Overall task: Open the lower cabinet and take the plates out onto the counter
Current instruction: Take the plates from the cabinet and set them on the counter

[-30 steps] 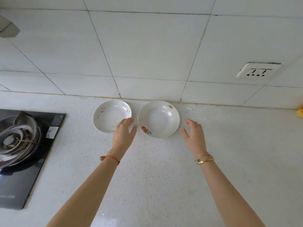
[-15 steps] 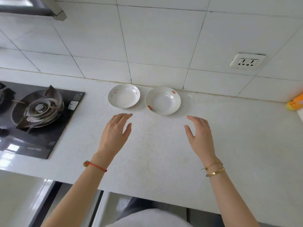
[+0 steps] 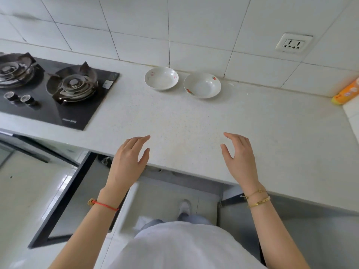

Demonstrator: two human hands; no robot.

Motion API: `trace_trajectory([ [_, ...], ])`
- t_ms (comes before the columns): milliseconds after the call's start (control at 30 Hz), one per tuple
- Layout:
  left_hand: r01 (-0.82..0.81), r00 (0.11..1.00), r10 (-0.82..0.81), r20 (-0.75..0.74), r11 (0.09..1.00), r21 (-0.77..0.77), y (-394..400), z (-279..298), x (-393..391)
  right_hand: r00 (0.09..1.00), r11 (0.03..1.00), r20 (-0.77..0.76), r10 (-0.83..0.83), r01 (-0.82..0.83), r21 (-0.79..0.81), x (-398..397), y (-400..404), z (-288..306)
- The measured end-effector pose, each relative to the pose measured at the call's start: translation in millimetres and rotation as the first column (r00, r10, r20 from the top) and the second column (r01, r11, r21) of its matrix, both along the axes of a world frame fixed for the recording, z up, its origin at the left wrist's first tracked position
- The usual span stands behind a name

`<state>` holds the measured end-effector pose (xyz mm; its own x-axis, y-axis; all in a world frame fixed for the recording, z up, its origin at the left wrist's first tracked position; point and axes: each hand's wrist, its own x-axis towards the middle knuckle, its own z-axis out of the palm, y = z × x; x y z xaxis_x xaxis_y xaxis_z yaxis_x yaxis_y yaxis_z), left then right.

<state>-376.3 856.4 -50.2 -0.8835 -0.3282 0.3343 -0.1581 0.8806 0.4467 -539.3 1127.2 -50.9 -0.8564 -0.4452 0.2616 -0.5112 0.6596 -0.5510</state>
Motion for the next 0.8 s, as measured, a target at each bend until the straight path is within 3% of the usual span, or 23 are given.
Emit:
trace_trajectory([
  [233,-0.029,0.999,0.028,0.017,0.998,0.055,7,-3,118,1.0,1.0,0.009,-0.02,0.02,0.005,121,17,-11],
  [500,-0.014,0.999,0.013,0.051,1.0,0.015,19,2,256,0.997,0.999,0.057,-0.052,0.051,0.02,268,43,-24],
  [800,-0.045,0.997,0.042,0.058,0.998,0.053,40,-1,333,0.992,0.996,0.099,-0.074,0.069,0.055,350,71,-34],
])
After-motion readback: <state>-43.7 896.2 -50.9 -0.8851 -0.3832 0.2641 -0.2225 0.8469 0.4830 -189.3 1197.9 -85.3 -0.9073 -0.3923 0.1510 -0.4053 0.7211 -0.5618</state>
